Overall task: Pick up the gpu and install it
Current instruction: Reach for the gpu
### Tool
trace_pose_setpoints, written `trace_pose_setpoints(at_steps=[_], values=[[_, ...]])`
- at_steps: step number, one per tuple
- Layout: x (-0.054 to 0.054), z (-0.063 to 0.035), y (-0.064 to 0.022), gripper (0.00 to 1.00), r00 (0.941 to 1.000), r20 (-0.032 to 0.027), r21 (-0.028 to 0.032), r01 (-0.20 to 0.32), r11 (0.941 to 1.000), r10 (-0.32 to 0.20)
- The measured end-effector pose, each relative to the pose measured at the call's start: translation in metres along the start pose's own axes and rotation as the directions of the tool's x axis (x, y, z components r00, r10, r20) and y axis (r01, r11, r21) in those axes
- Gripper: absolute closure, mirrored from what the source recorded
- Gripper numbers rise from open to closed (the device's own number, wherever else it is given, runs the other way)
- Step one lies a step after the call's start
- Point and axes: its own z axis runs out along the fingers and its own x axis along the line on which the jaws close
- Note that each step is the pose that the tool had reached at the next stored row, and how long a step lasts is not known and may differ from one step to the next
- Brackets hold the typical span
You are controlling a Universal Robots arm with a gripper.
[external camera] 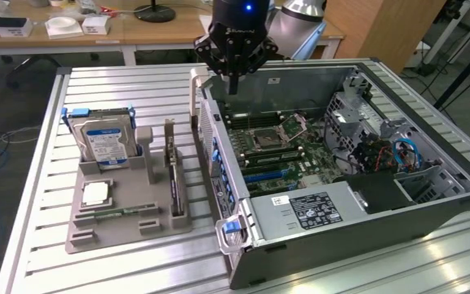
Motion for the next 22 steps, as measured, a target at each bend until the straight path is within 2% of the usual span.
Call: trace_pose_setpoints(at_steps=[22], values=[[0.012, 0.0007, -0.0009, 0.89, 1.0000, -0.0004, 0.0000, 0.000, 1.0000, 0.000]])
